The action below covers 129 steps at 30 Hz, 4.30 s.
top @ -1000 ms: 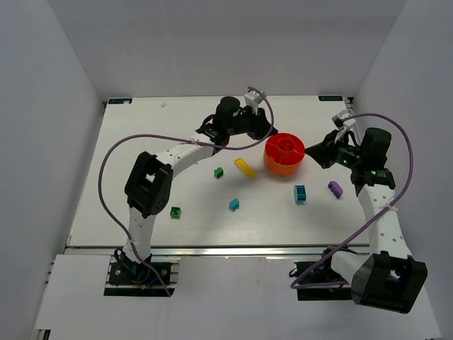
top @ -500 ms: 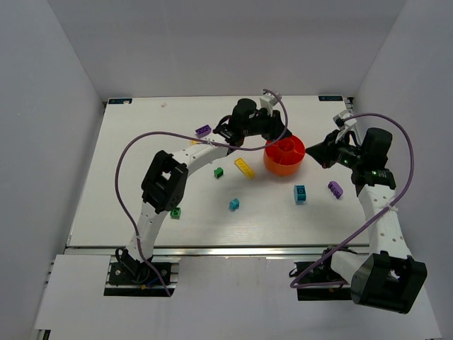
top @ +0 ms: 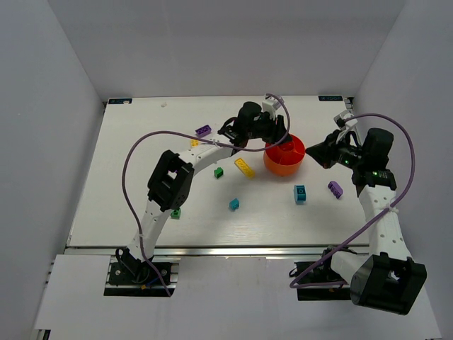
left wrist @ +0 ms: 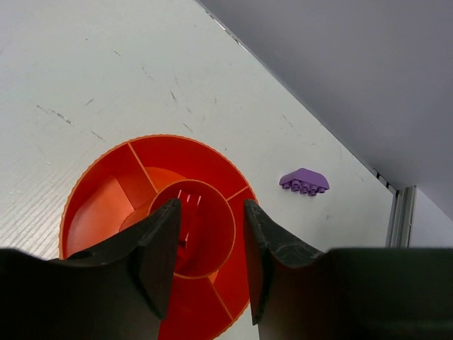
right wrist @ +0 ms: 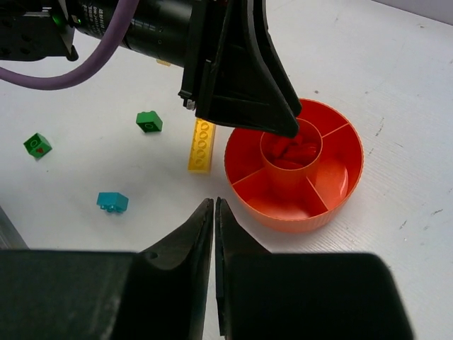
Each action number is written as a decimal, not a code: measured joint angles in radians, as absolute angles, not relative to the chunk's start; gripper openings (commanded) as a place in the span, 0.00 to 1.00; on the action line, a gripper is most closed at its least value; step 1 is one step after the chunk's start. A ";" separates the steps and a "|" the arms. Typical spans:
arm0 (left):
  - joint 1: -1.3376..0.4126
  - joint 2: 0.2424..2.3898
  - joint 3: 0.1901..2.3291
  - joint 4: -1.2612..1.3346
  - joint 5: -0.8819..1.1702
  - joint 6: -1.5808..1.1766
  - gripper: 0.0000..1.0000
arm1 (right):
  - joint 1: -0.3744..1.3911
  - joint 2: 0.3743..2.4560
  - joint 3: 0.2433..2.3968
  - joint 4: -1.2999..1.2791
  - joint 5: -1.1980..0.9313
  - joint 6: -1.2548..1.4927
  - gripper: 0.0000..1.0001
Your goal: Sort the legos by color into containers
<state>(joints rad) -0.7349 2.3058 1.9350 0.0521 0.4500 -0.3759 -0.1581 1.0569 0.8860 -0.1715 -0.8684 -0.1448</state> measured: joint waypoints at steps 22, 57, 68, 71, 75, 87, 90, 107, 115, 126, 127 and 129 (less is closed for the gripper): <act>-0.693 1.024 1.056 -0.217 0.086 -0.304 0.86 | -0.159 1.102 0.885 -0.301 -0.731 -0.376 0.64; -0.704 0.503 0.677 -0.426 -0.255 -0.256 0.88 | 0.131 1.406 0.776 -0.360 -0.145 -0.245 0.67; -0.704 0.513 0.677 -0.426 -0.255 -0.256 0.88 | 0.131 1.266 0.776 -0.339 -0.118 -0.246 0.67; -0.704 0.516 0.677 -0.426 -0.254 -0.256 0.88 | 0.131 1.272 0.776 -0.342 -0.147 -0.252 0.67; -0.704 0.515 0.674 -0.420 -0.230 -0.253 0.88 | 0.131 1.306 0.776 -0.343 -0.197 -0.270 0.66; -0.701 0.857 0.649 -0.139 0.260 -0.394 0.89 | 0.131 1.285 0.780 -0.422 -0.615 -0.468 0.46; -0.701 0.993 0.651 -0.012 0.346 -0.490 0.89 | 0.133 1.275 0.801 -0.470 -0.727 -0.540 0.45; -0.709 1.333 0.812 0.169 0.463 -0.598 0.75 | 0.175 1.201 0.779 -0.479 -0.860 -0.638 0.84; -0.703 1.140 0.824 -0.109 0.310 -0.442 0.89 | 0.352 1.231 0.705 -0.385 -0.770 -0.664 0.89; -0.695 0.778 0.743 -0.323 0.062 -0.324 0.92 | 0.553 1.466 0.765 -0.253 -0.505 -0.569 0.89; -0.695 0.768 0.727 -0.338 0.054 -0.323 0.92 | 0.564 1.475 0.772 -0.246 -0.489 -0.559 0.89; -0.695 0.757 0.708 -0.366 0.043 -0.322 0.92 | 0.582 1.493 0.781 -0.231 -0.452 -0.543 0.89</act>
